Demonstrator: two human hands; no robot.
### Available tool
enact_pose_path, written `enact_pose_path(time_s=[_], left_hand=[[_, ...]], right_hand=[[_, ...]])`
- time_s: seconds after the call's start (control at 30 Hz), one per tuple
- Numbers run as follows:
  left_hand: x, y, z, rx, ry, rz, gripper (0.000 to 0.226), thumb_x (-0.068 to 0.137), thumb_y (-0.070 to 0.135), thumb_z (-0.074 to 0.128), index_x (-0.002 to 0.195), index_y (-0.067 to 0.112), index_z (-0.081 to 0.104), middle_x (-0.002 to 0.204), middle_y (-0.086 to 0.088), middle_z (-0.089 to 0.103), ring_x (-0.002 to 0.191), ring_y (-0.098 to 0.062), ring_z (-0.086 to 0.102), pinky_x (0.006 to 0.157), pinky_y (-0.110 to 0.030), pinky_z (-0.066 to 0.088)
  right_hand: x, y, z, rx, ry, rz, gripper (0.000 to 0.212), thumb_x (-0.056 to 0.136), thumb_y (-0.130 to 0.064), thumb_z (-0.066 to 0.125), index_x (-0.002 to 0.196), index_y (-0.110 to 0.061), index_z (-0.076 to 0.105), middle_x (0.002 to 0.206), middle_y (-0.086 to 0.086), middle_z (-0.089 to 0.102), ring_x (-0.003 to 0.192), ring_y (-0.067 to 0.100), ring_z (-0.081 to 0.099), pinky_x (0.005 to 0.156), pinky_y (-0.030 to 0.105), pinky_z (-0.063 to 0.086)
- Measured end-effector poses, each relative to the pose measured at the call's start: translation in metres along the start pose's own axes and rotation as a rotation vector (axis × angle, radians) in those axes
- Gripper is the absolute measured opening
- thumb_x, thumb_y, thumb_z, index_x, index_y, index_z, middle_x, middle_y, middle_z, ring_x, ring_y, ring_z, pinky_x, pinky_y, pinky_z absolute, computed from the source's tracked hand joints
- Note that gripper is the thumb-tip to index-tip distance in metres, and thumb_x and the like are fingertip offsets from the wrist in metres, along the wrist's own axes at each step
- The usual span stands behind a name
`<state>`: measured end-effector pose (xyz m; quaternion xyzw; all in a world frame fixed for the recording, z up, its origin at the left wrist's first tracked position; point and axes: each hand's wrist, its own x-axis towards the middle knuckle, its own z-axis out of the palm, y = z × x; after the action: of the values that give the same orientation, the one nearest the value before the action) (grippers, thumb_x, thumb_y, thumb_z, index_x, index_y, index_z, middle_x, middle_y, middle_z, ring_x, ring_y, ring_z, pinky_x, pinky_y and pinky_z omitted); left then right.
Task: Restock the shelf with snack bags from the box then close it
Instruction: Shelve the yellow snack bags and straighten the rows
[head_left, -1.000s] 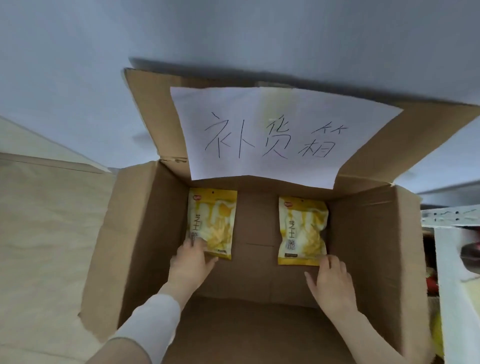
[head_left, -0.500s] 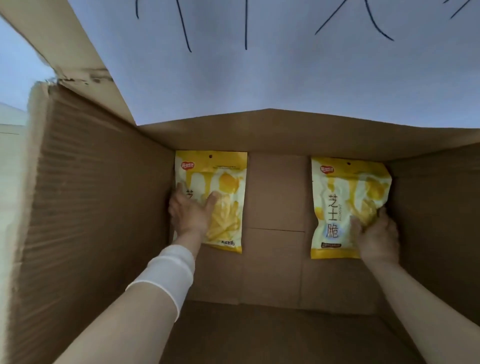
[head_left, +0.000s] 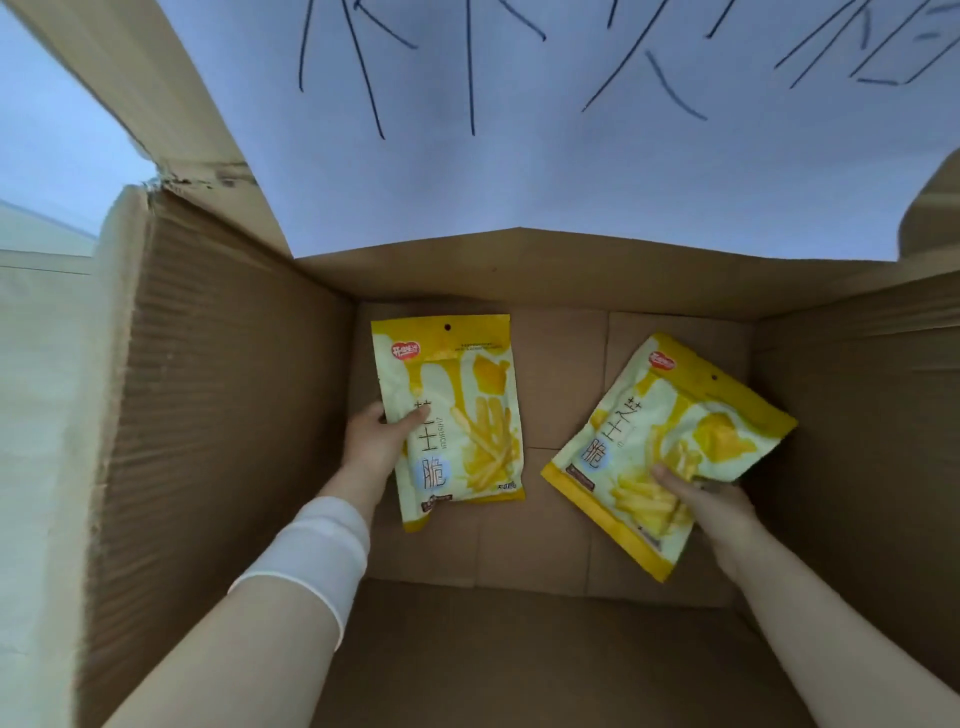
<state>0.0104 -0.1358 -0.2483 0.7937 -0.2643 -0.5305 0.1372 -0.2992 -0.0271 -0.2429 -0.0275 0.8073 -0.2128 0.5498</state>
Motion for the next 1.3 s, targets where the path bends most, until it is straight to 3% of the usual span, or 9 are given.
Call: enact_pose_path(time_s=[0.13,0.33,0.47,0.6,0.7,0.8,0.9,1.1,1.3], left_hand=[[-0.048,0.005,-0.008,-0.149,-0.051,0.052,0.01,0.083,0.011,0.07,0.085,0.019,0.064,0.09,-0.001,0.069,0.088,-0.022,0.066,0.074,-0.031,0.053],[-0.152,0.036,-0.042,-0.265,-0.044,0.184,0.014,0.087,0.012,0.065,0.101,0.013,0.062,0.096,0.0,0.068,0.088,-0.013,0.066,0.067,-0.024,0.051],[-0.23,0.064,-0.073,-0.325,-0.111,0.324,0.012,0.088,0.011,0.063,0.095,0.02,0.061,0.096,0.006,0.068,0.088,-0.007,0.065,0.07,-0.02,0.05],[-0.307,0.089,-0.101,-0.312,-0.253,0.499,0.018,0.087,0.009,0.063,0.095,0.025,0.062,0.094,0.011,0.07,0.088,-0.005,0.066,0.074,-0.019,0.051],[-0.371,0.108,-0.119,-0.296,-0.368,0.61,0.018,0.088,0.009,0.062,0.096,0.026,0.064,0.095,0.01,0.07,0.085,-0.003,0.068,0.071,-0.018,0.053],[-0.436,0.133,-0.125,-0.259,-0.47,0.712,0.017,0.09,0.01,0.06,0.094,0.026,0.064,0.092,0.008,0.07,0.079,0.0,0.067,0.065,-0.014,0.053],[-0.498,0.163,-0.114,-0.226,-0.566,0.839,0.014,0.09,0.012,0.059,0.092,0.025,0.061,0.09,0.007,0.068,0.074,0.0,0.066,0.06,-0.013,0.051],[-0.624,0.216,-0.052,-0.139,-0.786,1.032,0.014,0.082,0.022,0.067,0.094,0.025,0.062,0.095,0.002,0.069,0.089,-0.017,0.067,0.08,-0.037,0.052],[-0.737,0.247,0.054,-0.063,-1.013,1.201,0.008,0.09,0.014,0.059,0.09,0.021,0.064,0.087,0.004,0.069,0.07,-0.001,0.067,0.061,-0.019,0.052]], right_hand=[[-0.046,0.012,-0.012,0.101,-0.008,0.005,0.042,0.076,-0.02,0.074,0.115,-0.012,0.059,0.114,0.009,0.063,0.104,0.027,0.059,0.084,0.036,0.044],[-0.151,0.013,-0.045,0.263,0.024,-0.082,0.042,0.078,-0.015,0.072,0.117,-0.011,0.056,0.106,0.004,0.06,0.1,0.024,0.057,0.084,0.037,0.047],[-0.231,0.017,-0.077,0.296,0.011,-0.163,0.039,0.077,-0.016,0.074,0.113,-0.01,0.059,0.104,0.002,0.065,0.089,0.014,0.063,0.069,0.025,0.051],[-0.317,0.029,-0.108,0.33,0.078,-0.286,0.045,0.073,-0.019,0.077,0.113,-0.017,0.058,0.106,0.001,0.067,0.096,0.02,0.064,0.082,0.04,0.054],[-0.388,0.042,-0.131,0.373,0.173,-0.373,0.032,0.074,-0.019,0.077,0.101,-0.023,0.061,0.102,0.0,0.068,0.095,0.018,0.064,0.079,0.034,0.052],[-0.452,0.057,-0.159,0.388,0.273,-0.428,0.024,0.074,-0.022,0.076,0.094,-0.017,0.064,0.096,0.007,0.07,0.093,0.023,0.065,0.084,0.039,0.052],[-0.507,0.067,-0.197,0.418,0.397,-0.499,0.03,0.075,-0.02,0.075,0.095,-0.002,0.062,0.093,0.015,0.067,0.081,0.02,0.062,0.076,0.033,0.05],[-0.584,0.085,-0.301,0.492,0.673,-0.628,0.025,0.074,-0.029,0.075,0.095,-0.021,0.063,0.094,0.0,0.069,0.089,0.019,0.065,0.08,0.039,0.053],[-0.616,0.098,-0.42,0.652,0.823,-0.741,0.014,0.075,-0.026,0.075,0.082,-0.024,0.063,0.084,-0.002,0.071,0.081,0.017,0.068,0.072,0.032,0.055]])
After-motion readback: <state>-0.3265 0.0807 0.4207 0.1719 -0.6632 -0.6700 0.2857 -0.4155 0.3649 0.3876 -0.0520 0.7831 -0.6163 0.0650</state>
